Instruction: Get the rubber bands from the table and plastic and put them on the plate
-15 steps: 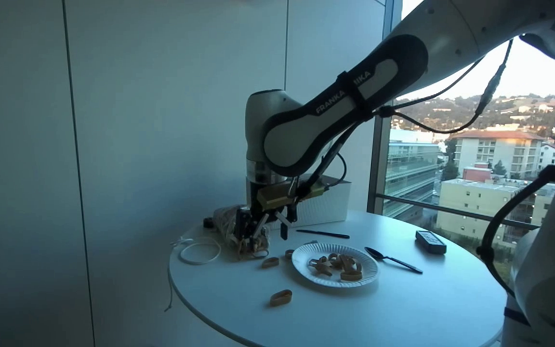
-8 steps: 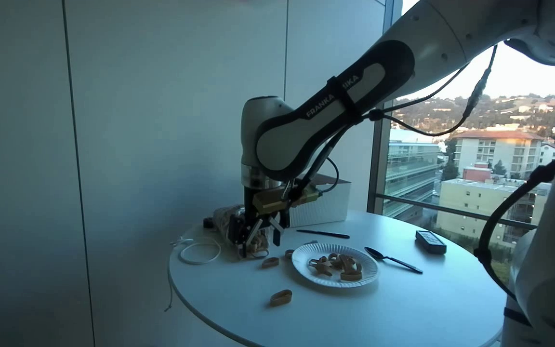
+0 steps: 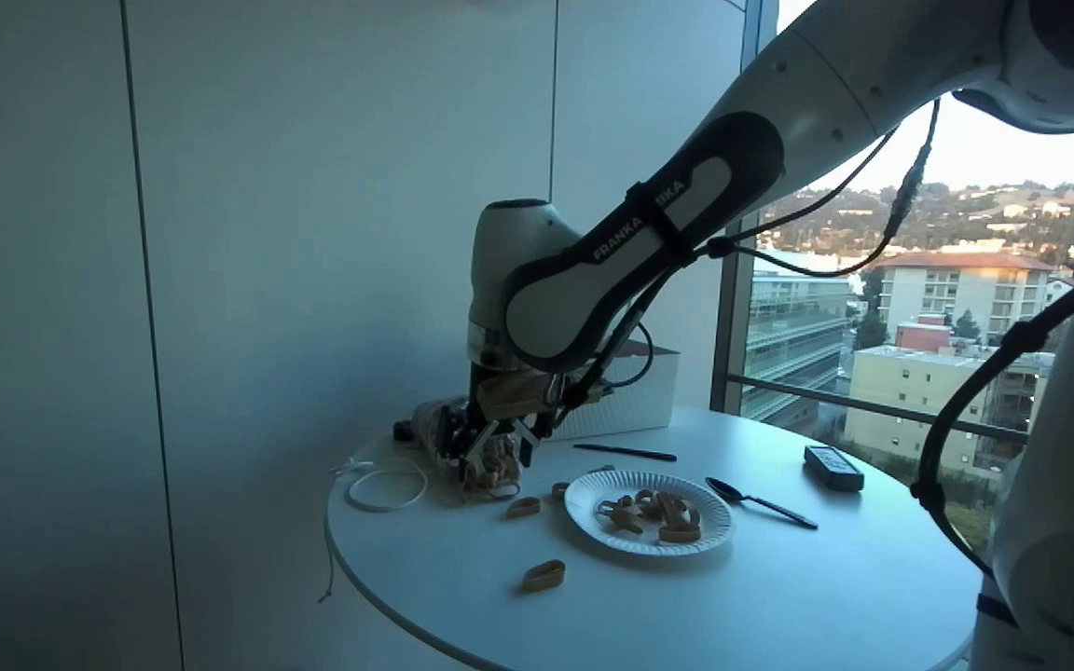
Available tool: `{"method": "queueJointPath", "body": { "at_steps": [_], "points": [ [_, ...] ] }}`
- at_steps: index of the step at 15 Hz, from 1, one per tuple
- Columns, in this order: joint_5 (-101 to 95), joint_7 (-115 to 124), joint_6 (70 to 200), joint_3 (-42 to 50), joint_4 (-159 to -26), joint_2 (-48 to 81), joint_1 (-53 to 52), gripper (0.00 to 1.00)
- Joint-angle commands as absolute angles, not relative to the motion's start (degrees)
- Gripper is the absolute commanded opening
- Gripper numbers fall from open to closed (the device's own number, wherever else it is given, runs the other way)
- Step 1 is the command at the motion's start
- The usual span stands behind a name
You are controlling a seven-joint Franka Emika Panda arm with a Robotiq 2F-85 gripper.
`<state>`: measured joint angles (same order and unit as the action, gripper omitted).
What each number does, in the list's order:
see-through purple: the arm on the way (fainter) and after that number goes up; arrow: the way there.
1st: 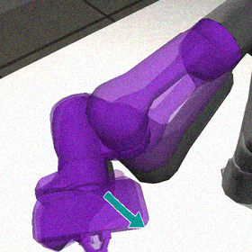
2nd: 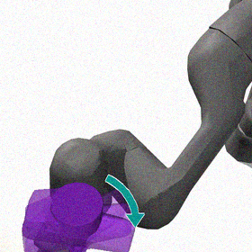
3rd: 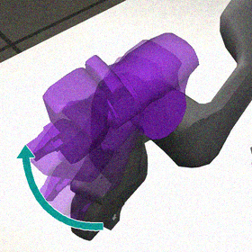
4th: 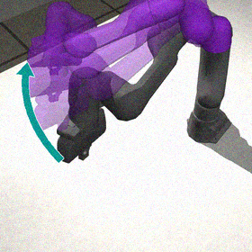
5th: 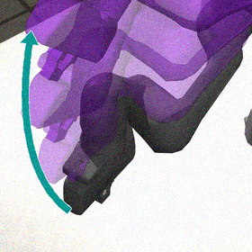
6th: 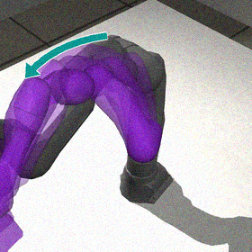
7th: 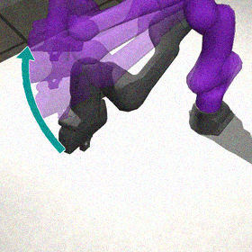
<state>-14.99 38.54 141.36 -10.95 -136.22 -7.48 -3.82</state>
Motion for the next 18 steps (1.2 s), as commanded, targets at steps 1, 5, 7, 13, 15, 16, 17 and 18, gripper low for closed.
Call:
{"method": "queueJointPath", "body": {
  "at_steps": [1,5,7,13,15,16,17,18],
  "points": [
    [-13.46,42.33,148.6,-9.25,-132.74,-3.02,-2.61,1.0],
    [-16.41,53.7,152.11,-7.36,-130.01,0.49,-1.81,1.0],
    [-16.39,59.05,151.02,-6.33,-129.16,1.64,-2.28,0.96],
    [-16.88,65.53,152.11,-5.39,-130.47,0.95,-3.83,1.0],
    [-19.22,68.62,152.57,-5.25,-130.98,-0.43,-4.06,1.0],
    [-20.9,70.59,152.32,-5.18,-130.54,-0.67,-4.02,1.0],
    [-22.22,72.43,151.75,-5.18,-130.12,-0.57,-3.89,1.0],
    [-22.01,73.39,150.16,-5.33,-129.45,-0.24,-3.78,1.0]
  ]
}}
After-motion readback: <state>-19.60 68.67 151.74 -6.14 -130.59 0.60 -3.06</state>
